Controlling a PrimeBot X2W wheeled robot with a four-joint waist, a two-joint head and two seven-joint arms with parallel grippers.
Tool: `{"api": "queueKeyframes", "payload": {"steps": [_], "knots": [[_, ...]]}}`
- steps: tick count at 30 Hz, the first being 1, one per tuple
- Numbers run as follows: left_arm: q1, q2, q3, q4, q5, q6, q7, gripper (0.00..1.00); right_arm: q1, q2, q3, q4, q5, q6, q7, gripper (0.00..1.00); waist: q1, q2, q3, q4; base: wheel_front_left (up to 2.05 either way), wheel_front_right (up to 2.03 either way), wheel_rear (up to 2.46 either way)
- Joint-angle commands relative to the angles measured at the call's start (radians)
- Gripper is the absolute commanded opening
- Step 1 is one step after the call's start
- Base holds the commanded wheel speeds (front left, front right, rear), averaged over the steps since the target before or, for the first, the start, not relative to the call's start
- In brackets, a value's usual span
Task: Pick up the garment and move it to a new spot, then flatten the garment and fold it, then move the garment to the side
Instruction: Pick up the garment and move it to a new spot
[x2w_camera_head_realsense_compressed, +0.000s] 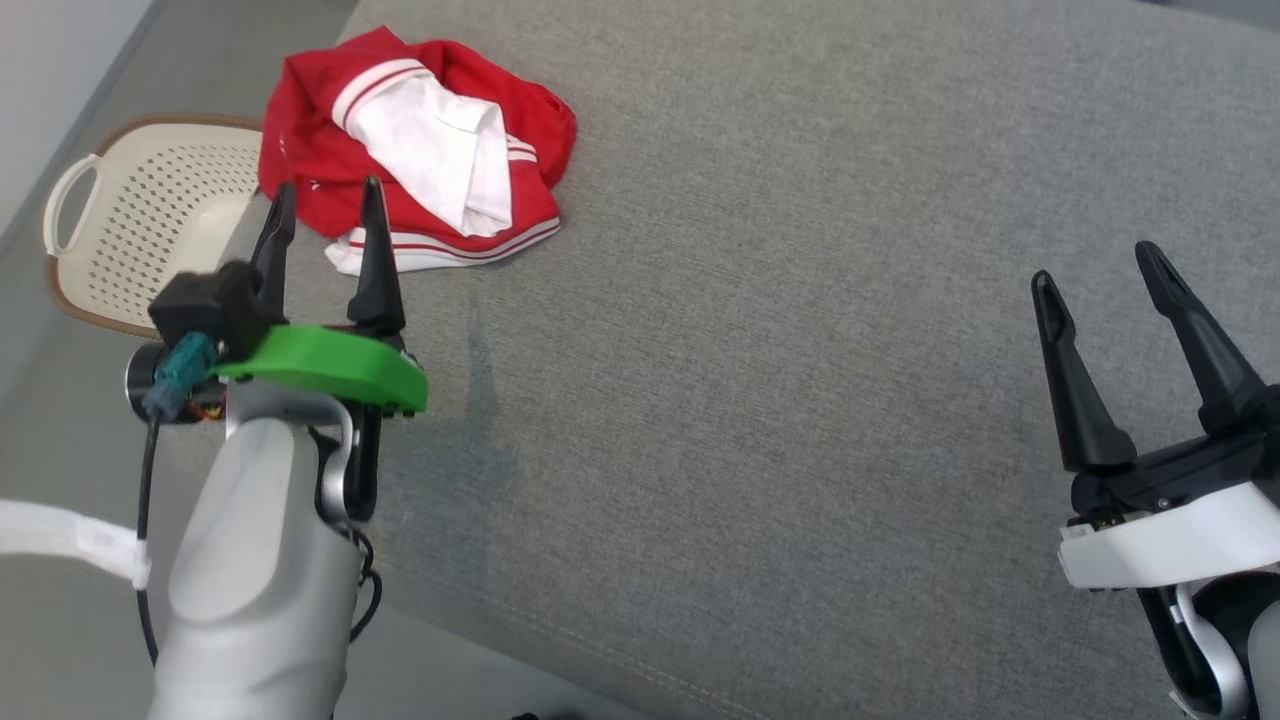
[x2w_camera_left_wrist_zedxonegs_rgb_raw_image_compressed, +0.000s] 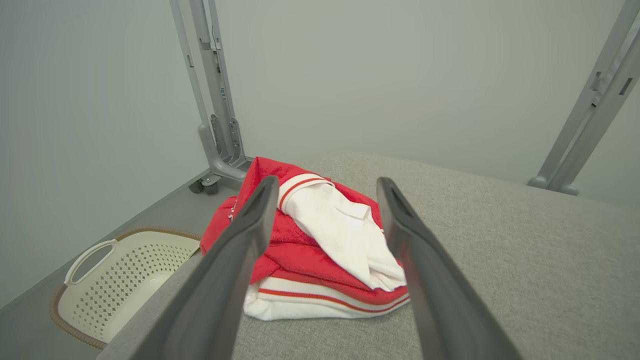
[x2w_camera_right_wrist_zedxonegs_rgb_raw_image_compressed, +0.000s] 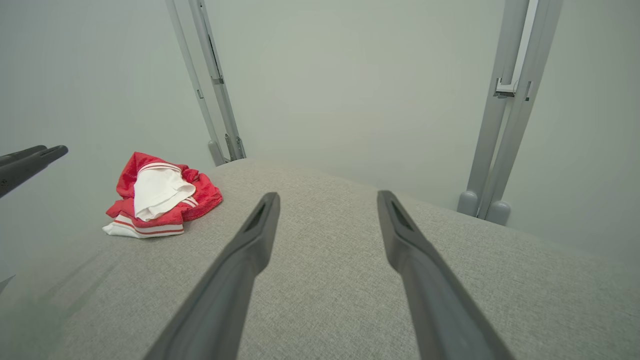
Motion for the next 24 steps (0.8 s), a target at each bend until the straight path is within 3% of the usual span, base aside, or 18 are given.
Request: {"api": "queueKeyframes", "payload": {"steps": [1,7,13,14,15,16,21,24], "knots": [[-0.057,-0.006,-0.004,0.044,-0.010,-0.013,0.002,1.00,-0.024,-0.011,-0.004,-0.008,-0.001,-0.001,0.001,1.00,0.0000,0.0000,0.184,-0.100,0.00,0.00,0.00],[-0.265,0.005,-0.014,0.368,-0.055,-0.062,0.058,1.00,-0.070,-0.024,-0.003,-0.008,0.012,-0.001,-0.009,1.00,0.0000,0.0000,0.265,-0.152,0.00,0.00,0.00],[-0.354,0.032,0.019,0.592,-0.103,-0.074,0.072,1.00,-0.089,-0.013,0.002,0.022,0.016,-0.001,-0.034,1.00,0.0000,0.0000,0.269,-0.181,0.00,0.00,0.00],[-0.361,0.037,0.021,0.617,-0.105,-0.075,0.062,0.75,-0.092,-0.011,0.002,0.028,0.016,-0.001,-0.039,1.00,0.0000,0.0000,0.263,-0.185,0.00,0.00,0.00],[-0.361,0.038,0.024,0.631,-0.107,-0.074,0.052,0.43,-0.094,-0.009,-0.001,0.033,0.017,-0.001,-0.046,1.00,0.0000,0.0000,0.256,-0.187,0.00,0.00,0.00],[-0.358,0.042,0.026,0.649,-0.107,-0.071,0.041,0.00,-0.094,-0.005,-0.003,0.042,0.017,-0.001,-0.053,1.00,0.0000,0.0000,0.246,-0.189,0.00,0.00,0.00],[-0.318,0.083,0.047,0.638,-0.093,-0.046,-0.002,0.00,-0.091,0.013,0.004,0.084,0.018,-0.001,-0.089,1.00,0.0000,0.0000,0.178,-0.207,0.00,0.00,0.00],[-0.281,0.113,0.076,0.504,-0.067,-0.020,-0.006,0.00,-0.081,0.031,0.005,0.109,0.020,-0.001,-0.112,1.00,0.0000,0.0000,0.126,-0.221,0.00,0.00,0.00]]}}
